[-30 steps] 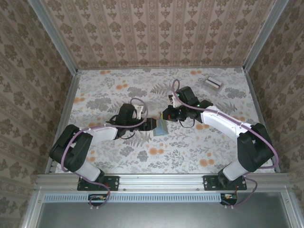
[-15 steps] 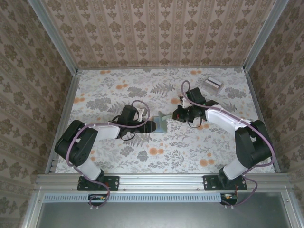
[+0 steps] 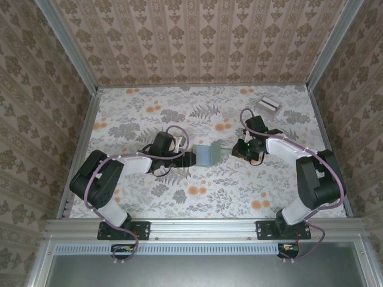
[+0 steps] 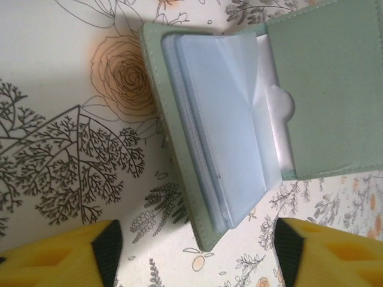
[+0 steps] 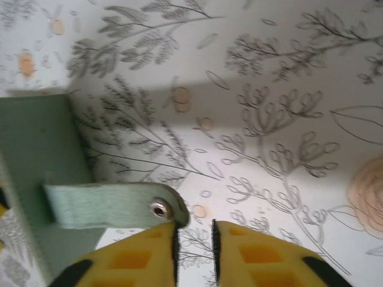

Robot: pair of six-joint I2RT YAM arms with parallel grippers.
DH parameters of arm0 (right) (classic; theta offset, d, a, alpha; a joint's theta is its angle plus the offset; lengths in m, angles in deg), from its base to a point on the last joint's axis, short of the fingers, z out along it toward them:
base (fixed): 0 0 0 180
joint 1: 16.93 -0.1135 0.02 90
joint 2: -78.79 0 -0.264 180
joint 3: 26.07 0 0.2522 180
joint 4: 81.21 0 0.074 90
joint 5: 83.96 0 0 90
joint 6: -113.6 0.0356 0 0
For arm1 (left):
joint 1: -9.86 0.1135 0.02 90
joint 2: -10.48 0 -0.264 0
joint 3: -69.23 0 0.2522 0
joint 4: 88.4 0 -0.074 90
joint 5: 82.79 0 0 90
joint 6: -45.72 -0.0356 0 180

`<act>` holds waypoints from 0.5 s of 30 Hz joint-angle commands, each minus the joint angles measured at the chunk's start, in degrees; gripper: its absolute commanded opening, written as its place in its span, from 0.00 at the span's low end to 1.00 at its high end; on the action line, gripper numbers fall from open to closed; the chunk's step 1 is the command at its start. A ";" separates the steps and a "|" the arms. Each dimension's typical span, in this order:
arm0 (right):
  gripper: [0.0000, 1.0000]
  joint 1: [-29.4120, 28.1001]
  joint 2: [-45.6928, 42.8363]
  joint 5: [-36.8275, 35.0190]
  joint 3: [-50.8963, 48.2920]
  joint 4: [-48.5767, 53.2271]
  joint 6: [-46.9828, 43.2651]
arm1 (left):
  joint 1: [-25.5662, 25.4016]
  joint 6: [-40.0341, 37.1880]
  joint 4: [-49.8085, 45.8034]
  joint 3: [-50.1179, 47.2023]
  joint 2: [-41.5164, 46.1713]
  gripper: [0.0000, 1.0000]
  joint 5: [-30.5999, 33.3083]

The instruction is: Put the credit cards into the card holder

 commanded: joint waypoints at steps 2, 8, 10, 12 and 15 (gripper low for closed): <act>0.36 -1.18 -1.70 -8.07 2.41 6.40 -3.14 | 0.10 1.45 -2.24 2.44 -1.64 0.64 -0.01; 0.40 -3.57 -5.13 -11.83 5.87 9.77 -5.29 | -1.18 3.27 -0.89 4.46 -3.56 0.52 -1.32; 0.41 -5.47 -6.85 -11.08 6.56 9.30 -6.05 | -1.44 4.33 0.09 4.53 -4.19 0.51 -1.47; 0.45 -8.33 -8.30 -8.48 7.22 7.56 -7.48 | -1.65 5.11 1.64 3.80 -3.99 0.51 -1.42; 0.50 -12.61 -7.76 -4.87 8.29 4.81 -7.22 | -1.76 5.17 2.15 3.70 -4.17 0.51 -1.11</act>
